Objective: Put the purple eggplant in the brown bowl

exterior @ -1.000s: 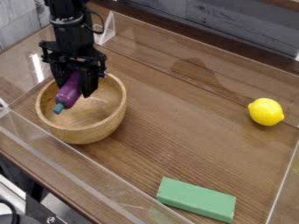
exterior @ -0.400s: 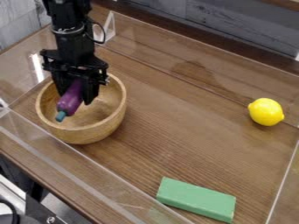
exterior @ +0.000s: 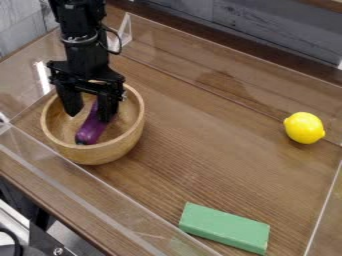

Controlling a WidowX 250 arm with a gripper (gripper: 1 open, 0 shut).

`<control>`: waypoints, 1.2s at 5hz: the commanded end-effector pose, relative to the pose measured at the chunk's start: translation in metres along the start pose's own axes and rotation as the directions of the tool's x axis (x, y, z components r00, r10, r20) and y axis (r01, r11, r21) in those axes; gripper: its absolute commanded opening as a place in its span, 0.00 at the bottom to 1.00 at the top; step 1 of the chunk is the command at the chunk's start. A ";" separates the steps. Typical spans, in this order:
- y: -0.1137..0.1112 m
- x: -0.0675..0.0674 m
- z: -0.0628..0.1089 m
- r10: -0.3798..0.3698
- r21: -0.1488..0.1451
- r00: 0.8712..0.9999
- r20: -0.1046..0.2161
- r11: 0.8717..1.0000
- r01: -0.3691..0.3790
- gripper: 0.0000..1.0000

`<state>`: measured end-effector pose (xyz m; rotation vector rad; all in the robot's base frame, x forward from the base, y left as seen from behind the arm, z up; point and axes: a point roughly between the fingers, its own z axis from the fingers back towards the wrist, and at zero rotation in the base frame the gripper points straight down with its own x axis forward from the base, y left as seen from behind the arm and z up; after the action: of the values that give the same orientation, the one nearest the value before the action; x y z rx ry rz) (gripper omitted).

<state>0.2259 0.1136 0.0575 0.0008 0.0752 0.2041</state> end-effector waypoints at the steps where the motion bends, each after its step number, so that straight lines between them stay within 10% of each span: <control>1: -0.008 0.005 0.016 0.004 -0.001 0.999 0.035 1.000 -0.004 1.00; 4: -0.053 0.021 0.062 -0.033 -0.031 0.994 0.108 0.999 0.036 1.00; 6: -0.046 0.019 0.056 -0.035 -0.027 0.993 0.109 0.999 0.038 1.00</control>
<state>0.2558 0.0695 0.1010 -0.0296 0.0049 0.1720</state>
